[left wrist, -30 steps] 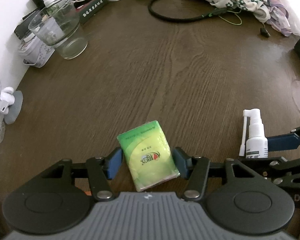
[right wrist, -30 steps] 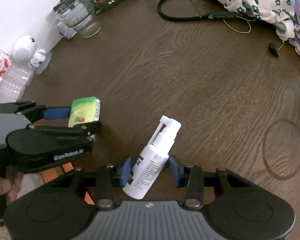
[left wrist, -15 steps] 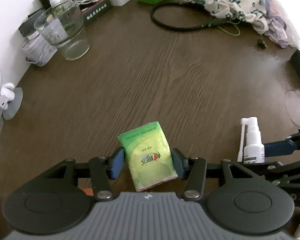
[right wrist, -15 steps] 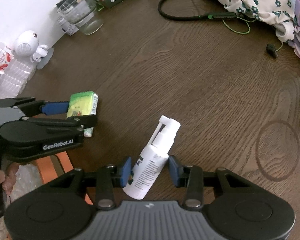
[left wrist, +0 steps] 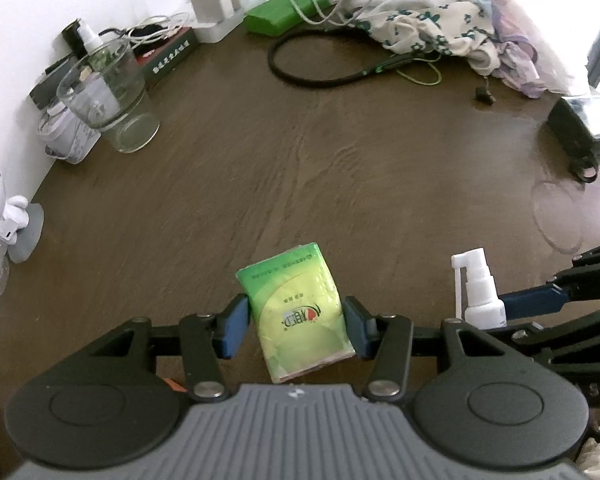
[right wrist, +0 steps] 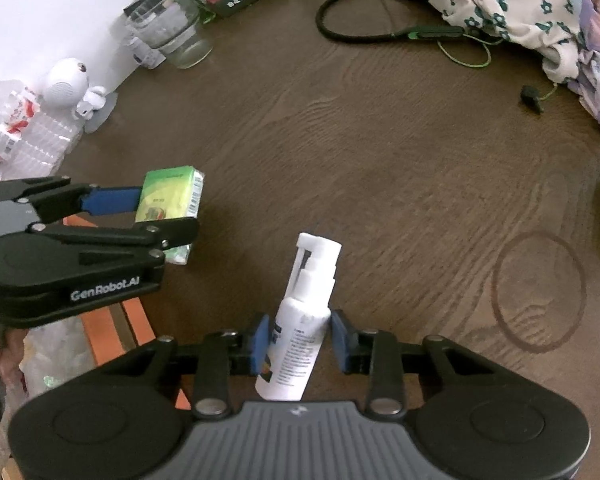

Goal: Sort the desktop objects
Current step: 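Lift the tissue pack with the left tool and the spray bottle with the right tool, then carry the tissue pack with the left tool while the right tool carries the bottle over the tray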

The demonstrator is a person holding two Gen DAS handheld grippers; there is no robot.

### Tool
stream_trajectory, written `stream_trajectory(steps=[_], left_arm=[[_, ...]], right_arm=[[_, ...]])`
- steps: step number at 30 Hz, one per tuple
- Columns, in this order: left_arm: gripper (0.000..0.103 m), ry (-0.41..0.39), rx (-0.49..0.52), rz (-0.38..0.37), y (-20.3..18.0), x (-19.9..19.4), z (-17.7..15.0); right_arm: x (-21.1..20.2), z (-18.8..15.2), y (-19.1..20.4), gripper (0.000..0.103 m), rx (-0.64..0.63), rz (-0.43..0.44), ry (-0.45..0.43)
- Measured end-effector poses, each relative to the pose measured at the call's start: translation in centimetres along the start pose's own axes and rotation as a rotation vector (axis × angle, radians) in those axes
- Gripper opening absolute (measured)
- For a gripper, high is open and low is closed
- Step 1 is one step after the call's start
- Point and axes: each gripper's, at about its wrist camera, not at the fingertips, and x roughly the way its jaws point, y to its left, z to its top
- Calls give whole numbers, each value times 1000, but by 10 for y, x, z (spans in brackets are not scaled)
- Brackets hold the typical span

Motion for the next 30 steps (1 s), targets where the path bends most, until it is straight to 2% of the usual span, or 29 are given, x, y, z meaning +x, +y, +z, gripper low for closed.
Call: stream_trajectory(steps=[15, 20, 30], left_arm=[[52, -45, 51, 37, -49, -45, -5], [52, -44, 39, 55, -66, -57, -11], [52, -99, 26, 95, -102, -100, -27]], right_arm=[[-50, -22, -20, 27, -53, 35, -68], [-61, -31, -28, 27, -70, 57, -76], [-98, -54, -39, 27, -146, 93, -121]])
